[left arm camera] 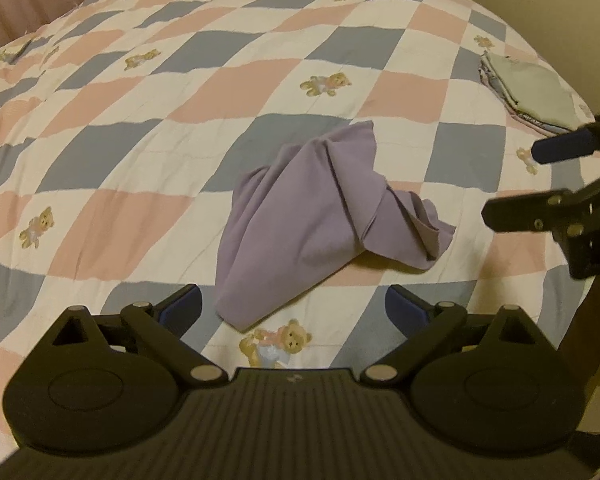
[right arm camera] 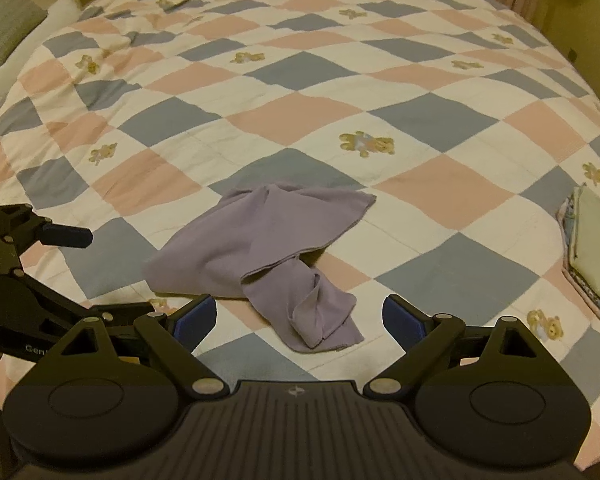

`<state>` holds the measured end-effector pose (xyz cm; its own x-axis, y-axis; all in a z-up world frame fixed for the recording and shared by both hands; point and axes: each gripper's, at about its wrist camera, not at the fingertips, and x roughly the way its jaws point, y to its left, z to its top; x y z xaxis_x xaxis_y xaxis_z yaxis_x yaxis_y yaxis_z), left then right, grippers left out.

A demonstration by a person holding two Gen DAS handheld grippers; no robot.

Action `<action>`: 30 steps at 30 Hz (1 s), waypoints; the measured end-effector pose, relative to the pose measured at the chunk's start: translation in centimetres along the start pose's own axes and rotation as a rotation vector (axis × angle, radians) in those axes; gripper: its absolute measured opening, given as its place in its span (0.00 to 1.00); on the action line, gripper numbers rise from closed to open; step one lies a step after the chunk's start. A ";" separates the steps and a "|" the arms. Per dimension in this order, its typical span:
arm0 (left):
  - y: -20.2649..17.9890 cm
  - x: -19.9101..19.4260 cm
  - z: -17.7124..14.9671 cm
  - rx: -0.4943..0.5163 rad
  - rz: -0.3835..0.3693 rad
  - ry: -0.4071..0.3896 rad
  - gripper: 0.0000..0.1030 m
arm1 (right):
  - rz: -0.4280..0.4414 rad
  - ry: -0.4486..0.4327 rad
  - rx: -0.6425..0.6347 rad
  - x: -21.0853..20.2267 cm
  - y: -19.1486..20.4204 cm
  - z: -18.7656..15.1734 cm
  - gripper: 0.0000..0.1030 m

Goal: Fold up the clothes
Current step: 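Move both tools to the crumpled lavender tank top and close the right gripper on it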

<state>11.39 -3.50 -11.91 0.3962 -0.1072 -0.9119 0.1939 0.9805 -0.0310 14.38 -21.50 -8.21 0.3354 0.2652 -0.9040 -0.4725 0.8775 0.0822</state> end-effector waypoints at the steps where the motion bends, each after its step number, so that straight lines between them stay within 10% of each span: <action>1: -0.1 0.0 0.0 -0.005 0.009 0.004 0.94 | 0.010 0.000 -0.005 0.2 -0.1 0.1 0.90; 14: -2.8 2.0 1.4 -0.066 0.060 0.030 0.93 | 0.118 0.020 -0.064 2.8 -4.3 1.3 0.79; 23: -5.5 7.0 3.7 0.010 -0.011 0.002 0.66 | 0.142 0.067 -0.047 6.2 -7.3 0.9 0.65; 30: -5.7 10.1 5.3 0.061 -0.048 0.019 0.02 | 0.204 0.119 -0.037 8.2 -8.5 -0.3 0.72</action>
<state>19.06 -11.10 -18.79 0.3685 -0.1500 -0.9175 0.2665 0.9625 -0.0503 20.88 -26.90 -16.46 0.1325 0.3849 -0.9134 -0.5508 0.7947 0.2550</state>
